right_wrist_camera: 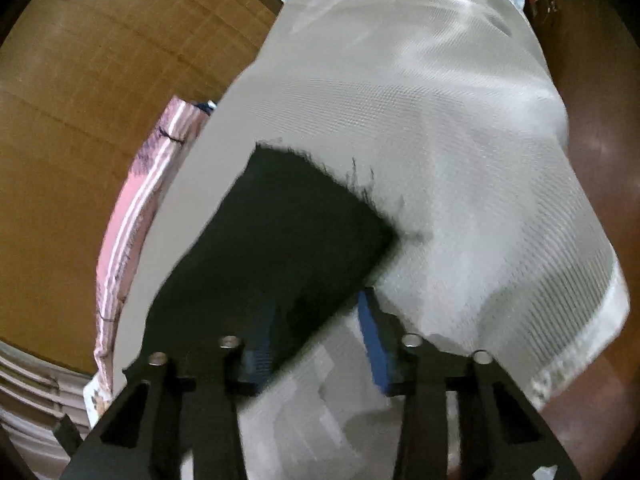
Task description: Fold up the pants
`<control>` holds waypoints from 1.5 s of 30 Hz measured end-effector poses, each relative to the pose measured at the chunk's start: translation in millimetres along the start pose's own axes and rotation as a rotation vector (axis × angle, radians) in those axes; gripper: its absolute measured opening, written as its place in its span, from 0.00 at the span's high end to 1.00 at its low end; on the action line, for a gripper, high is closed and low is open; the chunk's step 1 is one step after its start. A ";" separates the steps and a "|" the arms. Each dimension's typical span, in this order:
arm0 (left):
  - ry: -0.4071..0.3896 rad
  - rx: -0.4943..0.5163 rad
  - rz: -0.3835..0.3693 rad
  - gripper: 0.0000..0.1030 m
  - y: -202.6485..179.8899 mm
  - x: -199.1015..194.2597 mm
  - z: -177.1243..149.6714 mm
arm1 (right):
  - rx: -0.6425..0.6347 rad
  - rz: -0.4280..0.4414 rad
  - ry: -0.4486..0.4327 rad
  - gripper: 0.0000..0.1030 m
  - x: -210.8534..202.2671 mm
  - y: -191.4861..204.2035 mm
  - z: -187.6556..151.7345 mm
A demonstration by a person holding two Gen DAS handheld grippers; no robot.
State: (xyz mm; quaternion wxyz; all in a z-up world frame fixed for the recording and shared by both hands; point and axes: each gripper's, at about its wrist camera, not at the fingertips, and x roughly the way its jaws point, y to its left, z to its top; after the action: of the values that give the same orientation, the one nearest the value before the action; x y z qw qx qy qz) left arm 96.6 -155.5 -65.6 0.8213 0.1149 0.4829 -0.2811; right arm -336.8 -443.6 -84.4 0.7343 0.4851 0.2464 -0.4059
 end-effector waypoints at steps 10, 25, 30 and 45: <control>0.038 -0.030 0.025 0.40 -2.3 25.5 -8.1 | 0.066 0.033 -0.008 0.92 16.0 0.3 29.1; -0.038 -0.337 0.125 0.34 100.1 -29.7 -34.4 | -0.223 0.258 0.092 0.92 22.6 207.2 -33.0; -0.071 -0.401 0.170 0.33 142.2 -57.7 -66.2 | -0.348 0.339 0.219 0.92 57.0 283.2 -91.6; -0.107 -0.444 0.041 0.33 162.8 -76.5 -87.7 | -0.849 0.198 0.519 0.90 120.5 344.4 -275.8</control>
State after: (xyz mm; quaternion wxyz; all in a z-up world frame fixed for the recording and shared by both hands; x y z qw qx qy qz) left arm 97.2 44.4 -58.0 0.8566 -0.0740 0.4861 -0.1566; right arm 25.8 -166.3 -111.4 0.8164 0.2499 0.5166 -0.0645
